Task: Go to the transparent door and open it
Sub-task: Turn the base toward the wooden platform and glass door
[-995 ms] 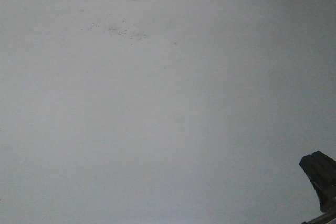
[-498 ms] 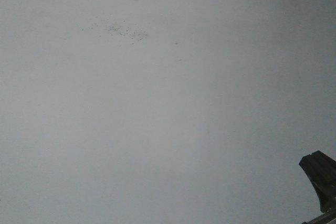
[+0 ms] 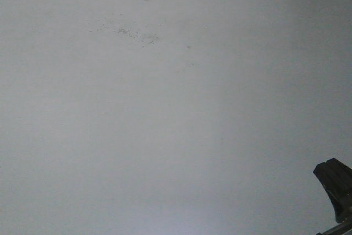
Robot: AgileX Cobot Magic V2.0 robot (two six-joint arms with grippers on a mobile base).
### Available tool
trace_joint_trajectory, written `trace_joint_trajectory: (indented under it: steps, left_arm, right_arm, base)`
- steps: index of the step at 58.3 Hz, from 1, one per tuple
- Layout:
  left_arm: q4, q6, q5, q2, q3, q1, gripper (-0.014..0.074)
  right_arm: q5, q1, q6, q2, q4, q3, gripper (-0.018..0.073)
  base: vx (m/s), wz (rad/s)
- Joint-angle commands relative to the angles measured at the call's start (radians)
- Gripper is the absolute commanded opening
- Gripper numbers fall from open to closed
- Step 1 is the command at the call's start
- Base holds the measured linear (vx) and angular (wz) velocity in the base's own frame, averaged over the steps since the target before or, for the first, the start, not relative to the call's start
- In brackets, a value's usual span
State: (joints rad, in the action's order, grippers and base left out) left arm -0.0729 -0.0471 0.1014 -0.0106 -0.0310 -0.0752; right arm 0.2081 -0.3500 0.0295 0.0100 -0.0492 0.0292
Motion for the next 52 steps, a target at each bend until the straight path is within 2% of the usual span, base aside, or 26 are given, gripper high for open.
trace_joint_trajectory:
  steps: [1, 52]
  left_arm:
    - [-0.009, 0.009, -0.082, -0.015, -0.011, -0.005, -0.0006]
    - [-0.009, 0.009, -0.082, -0.015, -0.011, -0.005, -0.0006]
  right_arm:
    - [-0.085, 0.002, 0.005, 0.012, 0.000, 0.004, -0.0006]
    - [-0.085, 0.002, 0.005, 0.012, 0.000, 0.004, -0.0006]
  base:
    - [0.07, 0.07]
    - [0.14, 0.07]
